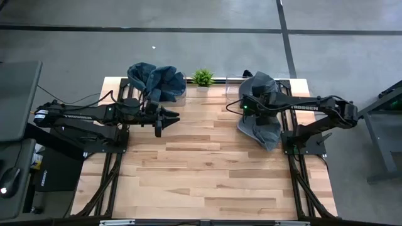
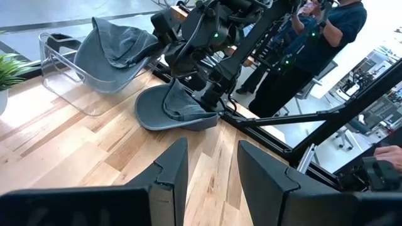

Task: Pick & Place hat
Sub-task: Put the gray cap into the right transparent bin

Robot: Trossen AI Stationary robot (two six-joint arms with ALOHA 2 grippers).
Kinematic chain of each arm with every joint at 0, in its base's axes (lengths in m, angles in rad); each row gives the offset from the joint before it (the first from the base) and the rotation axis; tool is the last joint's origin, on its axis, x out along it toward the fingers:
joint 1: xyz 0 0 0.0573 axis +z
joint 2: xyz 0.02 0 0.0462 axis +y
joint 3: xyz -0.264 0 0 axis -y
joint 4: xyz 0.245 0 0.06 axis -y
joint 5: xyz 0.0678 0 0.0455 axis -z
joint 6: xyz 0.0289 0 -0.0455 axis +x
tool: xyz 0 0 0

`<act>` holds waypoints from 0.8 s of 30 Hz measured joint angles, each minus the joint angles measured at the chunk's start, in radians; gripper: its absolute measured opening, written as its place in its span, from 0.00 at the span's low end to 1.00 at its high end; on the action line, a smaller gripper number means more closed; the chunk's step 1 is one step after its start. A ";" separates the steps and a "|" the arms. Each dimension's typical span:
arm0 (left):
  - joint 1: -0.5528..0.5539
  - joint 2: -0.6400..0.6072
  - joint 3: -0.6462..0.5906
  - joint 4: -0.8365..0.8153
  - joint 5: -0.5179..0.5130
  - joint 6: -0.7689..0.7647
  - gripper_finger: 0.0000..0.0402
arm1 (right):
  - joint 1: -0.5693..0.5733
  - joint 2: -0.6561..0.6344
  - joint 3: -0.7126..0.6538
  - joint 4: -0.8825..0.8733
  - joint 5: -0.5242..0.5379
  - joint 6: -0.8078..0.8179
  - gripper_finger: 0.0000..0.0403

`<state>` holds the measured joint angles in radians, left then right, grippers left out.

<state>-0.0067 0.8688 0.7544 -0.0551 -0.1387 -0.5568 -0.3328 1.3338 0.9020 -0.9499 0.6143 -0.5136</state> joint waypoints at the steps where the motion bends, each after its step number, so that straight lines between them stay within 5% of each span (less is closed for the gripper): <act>1: 0.000 0.000 0.000 0.000 0.000 0.000 0.29 | -0.001 0.000 0.000 -0.006 -0.023 0.015 0.52; 15: 0.000 0.000 0.000 0.000 -0.003 0.001 0.29 | 0.000 -0.002 0.007 -0.026 -0.170 0.173 0.52; 24: 0.000 0.000 0.000 0.000 -0.004 0.001 0.29 | -0.001 -0.008 0.196 -0.085 -0.204 0.273 0.52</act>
<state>-0.0064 0.8688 0.7544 -0.0551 -0.1429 -0.5555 -0.3338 1.3254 1.0979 -1.0352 0.4103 -0.2407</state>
